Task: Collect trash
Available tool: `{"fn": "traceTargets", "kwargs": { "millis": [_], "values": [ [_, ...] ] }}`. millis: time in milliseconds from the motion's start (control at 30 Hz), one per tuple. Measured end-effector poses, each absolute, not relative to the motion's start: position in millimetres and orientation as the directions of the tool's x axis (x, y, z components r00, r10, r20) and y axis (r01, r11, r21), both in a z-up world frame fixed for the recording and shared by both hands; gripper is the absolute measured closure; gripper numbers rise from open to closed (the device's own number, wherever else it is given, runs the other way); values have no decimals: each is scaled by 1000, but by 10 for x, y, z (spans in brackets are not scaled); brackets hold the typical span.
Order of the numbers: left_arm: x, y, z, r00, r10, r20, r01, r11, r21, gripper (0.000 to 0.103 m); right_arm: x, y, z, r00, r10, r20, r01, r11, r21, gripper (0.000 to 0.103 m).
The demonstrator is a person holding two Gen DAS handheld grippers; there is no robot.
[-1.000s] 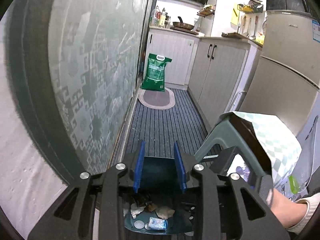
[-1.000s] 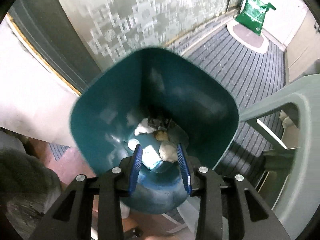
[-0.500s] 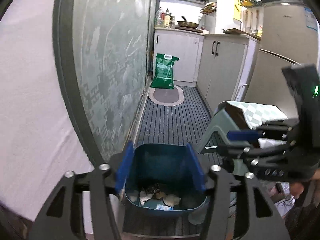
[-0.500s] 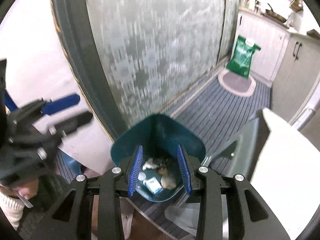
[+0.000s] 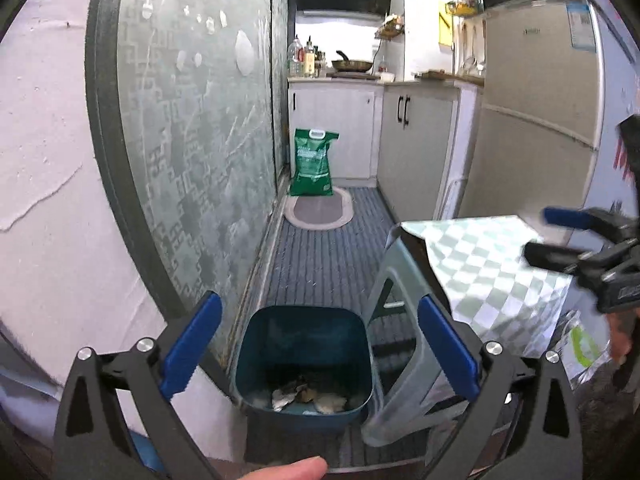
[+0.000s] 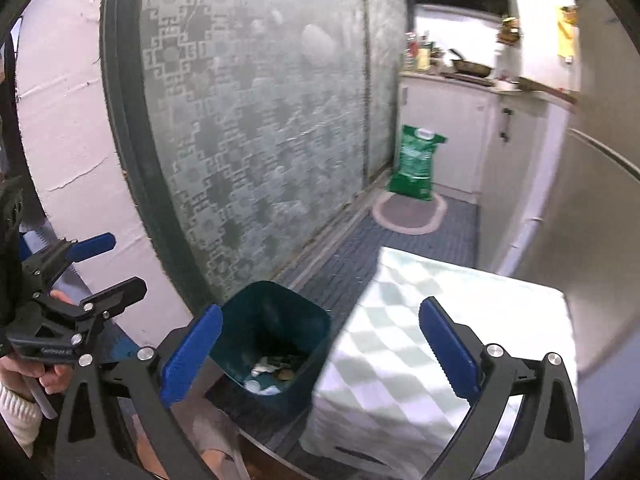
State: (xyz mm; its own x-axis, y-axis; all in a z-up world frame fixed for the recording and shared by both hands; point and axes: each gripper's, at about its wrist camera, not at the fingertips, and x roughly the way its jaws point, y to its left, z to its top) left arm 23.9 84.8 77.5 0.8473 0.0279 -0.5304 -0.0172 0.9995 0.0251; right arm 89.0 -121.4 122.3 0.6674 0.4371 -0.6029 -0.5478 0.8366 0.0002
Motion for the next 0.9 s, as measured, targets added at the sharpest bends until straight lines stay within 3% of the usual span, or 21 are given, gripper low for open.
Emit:
{"fn": "traceTargets", "kwargs": {
  "millis": [400,700,900],
  "values": [
    [-59,538,547,879,10,-477,30,997,77,3,388,-1902,842,724,351,-594,-441,898,-7,4],
    [-36,593,277,854,12,-520,5,1000,30,3,221,-2356,708,764,355,-539,-399,916,38,4],
    [-85,672,284,857,21,-515,-31,999,-12,3,132,-2325,621,760,349,-548,-432,901,-25,3]
  ]
}}
